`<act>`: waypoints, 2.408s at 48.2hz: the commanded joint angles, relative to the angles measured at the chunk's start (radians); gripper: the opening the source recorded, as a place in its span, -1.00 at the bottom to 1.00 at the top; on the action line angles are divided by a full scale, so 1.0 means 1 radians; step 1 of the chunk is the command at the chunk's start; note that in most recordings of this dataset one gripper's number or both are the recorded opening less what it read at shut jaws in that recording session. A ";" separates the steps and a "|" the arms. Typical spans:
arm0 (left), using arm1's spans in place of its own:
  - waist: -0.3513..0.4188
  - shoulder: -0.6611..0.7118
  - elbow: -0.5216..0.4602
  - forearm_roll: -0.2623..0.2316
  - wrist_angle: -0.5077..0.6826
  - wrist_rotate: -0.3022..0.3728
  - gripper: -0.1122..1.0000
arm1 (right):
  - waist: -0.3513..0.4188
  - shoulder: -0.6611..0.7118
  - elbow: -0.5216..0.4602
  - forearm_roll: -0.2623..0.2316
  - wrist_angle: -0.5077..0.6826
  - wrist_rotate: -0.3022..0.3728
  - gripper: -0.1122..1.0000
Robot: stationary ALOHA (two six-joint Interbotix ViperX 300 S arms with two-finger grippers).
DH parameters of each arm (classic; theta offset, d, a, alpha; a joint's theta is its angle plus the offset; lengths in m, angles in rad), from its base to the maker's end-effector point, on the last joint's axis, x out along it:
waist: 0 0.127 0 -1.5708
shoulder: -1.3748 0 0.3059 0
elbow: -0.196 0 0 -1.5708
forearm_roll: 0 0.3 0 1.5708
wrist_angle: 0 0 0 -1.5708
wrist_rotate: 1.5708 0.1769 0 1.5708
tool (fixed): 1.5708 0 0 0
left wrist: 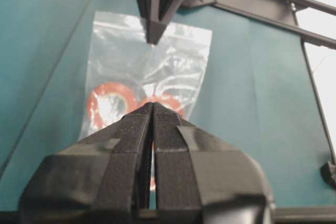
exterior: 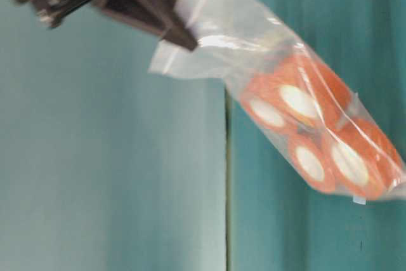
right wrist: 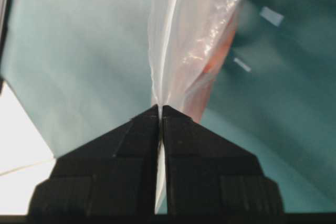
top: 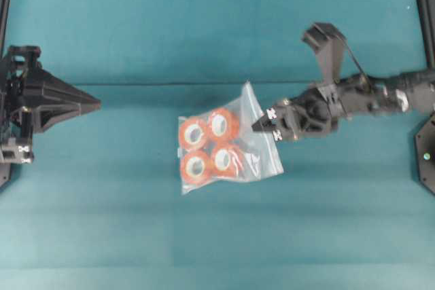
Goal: Hand over the clear zip bag and make it stand upright.
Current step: 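Grasp the bag's zip edge with the right gripper and lift, then raise the bag and hang it upright with the right gripper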
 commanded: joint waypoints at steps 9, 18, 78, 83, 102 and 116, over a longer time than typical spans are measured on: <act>0.005 -0.025 -0.031 0.003 -0.052 -0.060 -0.82 | -0.051 0.043 -0.192 -0.069 0.187 -0.078 -0.73; 0.009 -0.034 -0.034 0.003 -0.066 -0.147 -0.82 | -0.061 0.089 -0.313 -0.144 0.337 -0.089 -0.73; -0.009 0.040 -0.006 0.012 0.058 0.258 0.78 | -0.074 0.261 -0.681 -0.244 0.871 -0.477 -0.73; -0.009 0.038 -0.006 0.014 0.081 0.258 0.71 | -0.067 0.261 -0.676 -0.258 0.873 -0.565 -0.73; -0.003 0.034 -0.006 0.012 0.084 0.258 0.69 | -0.052 0.278 -0.692 -0.364 0.873 -0.652 -0.73; -0.003 0.032 -0.005 0.014 0.089 0.258 0.69 | -0.025 0.301 -0.716 -0.374 0.874 -0.652 -0.73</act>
